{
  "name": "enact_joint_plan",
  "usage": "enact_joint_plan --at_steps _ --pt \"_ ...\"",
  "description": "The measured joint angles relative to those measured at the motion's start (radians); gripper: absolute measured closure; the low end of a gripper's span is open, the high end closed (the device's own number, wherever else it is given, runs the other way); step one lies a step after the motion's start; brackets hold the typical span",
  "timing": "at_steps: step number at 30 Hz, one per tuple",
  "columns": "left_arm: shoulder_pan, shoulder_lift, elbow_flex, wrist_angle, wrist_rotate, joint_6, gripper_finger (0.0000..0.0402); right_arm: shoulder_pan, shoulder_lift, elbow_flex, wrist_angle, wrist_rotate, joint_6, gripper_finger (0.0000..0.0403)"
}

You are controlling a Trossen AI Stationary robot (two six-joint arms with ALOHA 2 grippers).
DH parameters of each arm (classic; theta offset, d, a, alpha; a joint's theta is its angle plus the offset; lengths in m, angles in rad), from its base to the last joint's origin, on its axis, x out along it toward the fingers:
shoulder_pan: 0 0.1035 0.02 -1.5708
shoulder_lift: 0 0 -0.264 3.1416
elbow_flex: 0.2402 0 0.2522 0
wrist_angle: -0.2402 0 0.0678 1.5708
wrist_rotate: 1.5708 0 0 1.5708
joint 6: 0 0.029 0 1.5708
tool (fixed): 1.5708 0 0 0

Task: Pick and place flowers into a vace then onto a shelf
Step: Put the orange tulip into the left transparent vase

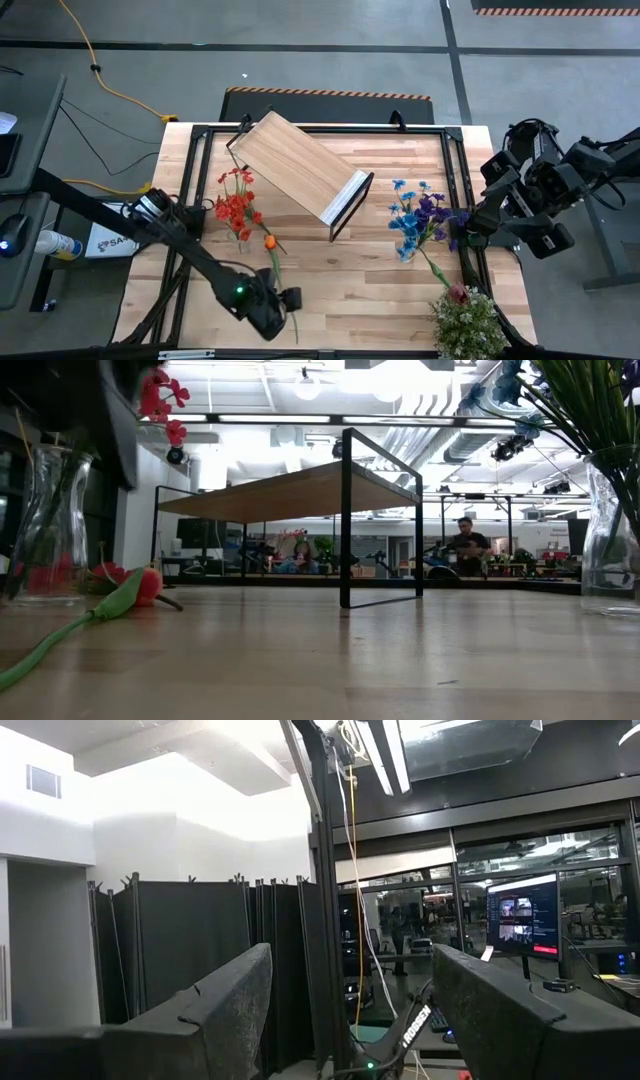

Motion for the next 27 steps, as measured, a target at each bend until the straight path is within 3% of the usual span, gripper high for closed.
enact_joint_plan --at_steps 5,10,18,27 --pt "0.062 0.000 0.000 -0.056 0.088 0.044 0.0069 0.000 0.000 0.000 -0.002 0.000 0.000 0.0137" --pt "0.092 0.000 0.000 -0.105 0.112 0.050 0.0069 0.000 0.000 0.000 -0.008 0.000 0.000 0.0137" --pt "0.098 0.059 0.000 -0.104 0.191 0.021 0.0069 0.000 0.000 0.000 -0.029 0.000 0.000 0.0137" --pt "0.097 0.113 0.003 -0.079 0.213 -0.003 0.0058 0.000 0.000 0.000 -0.028 0.008 -0.005 0.0137"
